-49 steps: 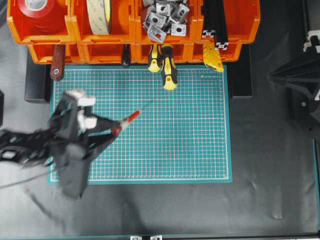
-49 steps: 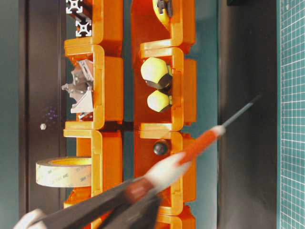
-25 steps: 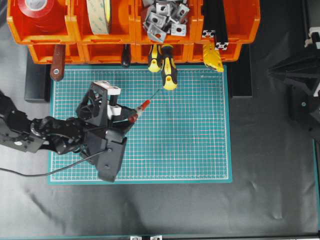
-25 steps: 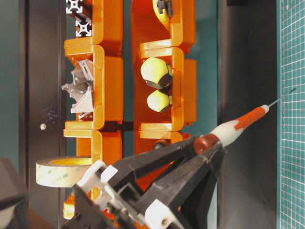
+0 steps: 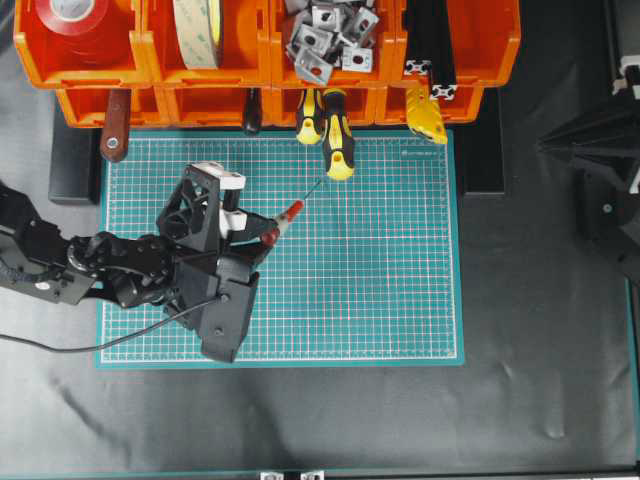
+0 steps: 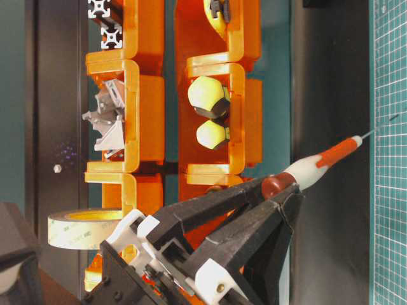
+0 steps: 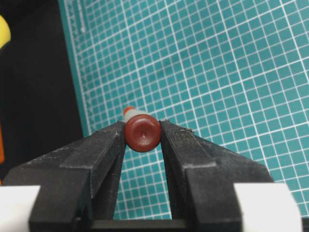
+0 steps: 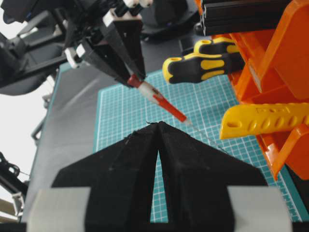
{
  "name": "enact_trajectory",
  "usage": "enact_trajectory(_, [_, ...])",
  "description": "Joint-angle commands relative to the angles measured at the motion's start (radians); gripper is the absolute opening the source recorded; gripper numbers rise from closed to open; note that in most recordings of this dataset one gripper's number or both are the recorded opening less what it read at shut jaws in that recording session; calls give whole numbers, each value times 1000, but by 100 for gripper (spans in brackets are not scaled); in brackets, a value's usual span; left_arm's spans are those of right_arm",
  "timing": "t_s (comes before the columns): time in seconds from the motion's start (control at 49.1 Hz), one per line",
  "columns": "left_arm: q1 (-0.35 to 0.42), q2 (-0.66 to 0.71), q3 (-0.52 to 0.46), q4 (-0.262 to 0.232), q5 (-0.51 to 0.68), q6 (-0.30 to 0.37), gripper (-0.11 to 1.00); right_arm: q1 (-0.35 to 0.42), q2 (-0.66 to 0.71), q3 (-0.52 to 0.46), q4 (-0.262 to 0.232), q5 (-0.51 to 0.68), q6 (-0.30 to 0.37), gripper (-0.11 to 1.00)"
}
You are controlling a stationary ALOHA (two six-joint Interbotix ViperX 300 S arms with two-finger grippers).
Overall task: Pick red screwdriver from container rack with left arm.
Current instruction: 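Lower the screwdriver onto the mat and open the left gripper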
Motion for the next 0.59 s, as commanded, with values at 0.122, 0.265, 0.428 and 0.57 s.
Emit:
enact_trajectory(0.122, [-12, -21, 5, -6, -63, -23, 42, -2, 6, -34, 2, 2, -3, 1])
enact_trajectory(0.265, [-15, -29, 29, -6, -100, -103, 81, 0, 8, -34, 2, 2, -3, 1])
enact_trajectory(0.428, [-26, -43, 52, -6, -126, -193, 85, -2, 8, -34, 0, 2, -5, 1])
enact_trajectory(0.57, [-34, -75, 66, -5, -123, -267, 84, 0, 8, -32, -3, 2, -6, 1])
